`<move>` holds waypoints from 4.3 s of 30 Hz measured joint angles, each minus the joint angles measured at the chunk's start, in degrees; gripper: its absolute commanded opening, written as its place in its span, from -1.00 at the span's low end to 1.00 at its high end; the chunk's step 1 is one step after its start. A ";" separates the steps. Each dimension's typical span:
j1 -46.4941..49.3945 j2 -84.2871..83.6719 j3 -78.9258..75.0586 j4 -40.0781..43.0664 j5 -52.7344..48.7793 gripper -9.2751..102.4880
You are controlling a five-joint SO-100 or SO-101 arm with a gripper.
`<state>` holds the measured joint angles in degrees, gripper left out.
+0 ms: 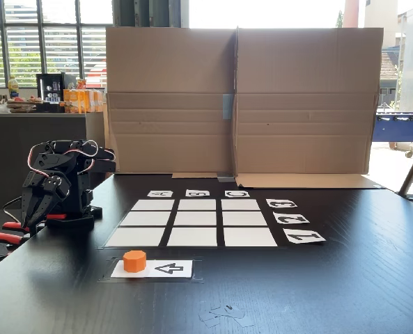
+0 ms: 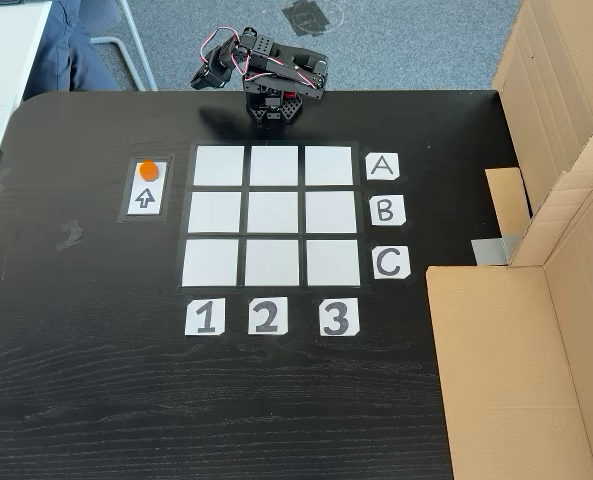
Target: Pick up the round, orange token and place it in the grid on square A1.
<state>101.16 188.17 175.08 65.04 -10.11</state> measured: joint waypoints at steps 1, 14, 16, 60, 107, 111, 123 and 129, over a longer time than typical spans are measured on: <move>0.00 -0.79 -0.44 -0.79 0.00 -0.80; 0.00 -14.50 -7.91 -4.57 0.26 -0.77; 0.00 -16.26 -9.05 -4.57 0.26 -0.75; -10.28 -77.08 -61.35 22.32 4.57 -0.52; -39.55 -125.68 -111.62 22.50 35.77 -0.29; -40.69 -127.88 -113.73 22.50 35.77 -0.29; -44.74 -132.54 -114.87 22.50 36.21 -0.29; -45.62 -133.42 -114.96 22.50 36.21 -0.29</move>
<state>55.55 54.76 60.12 87.54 26.10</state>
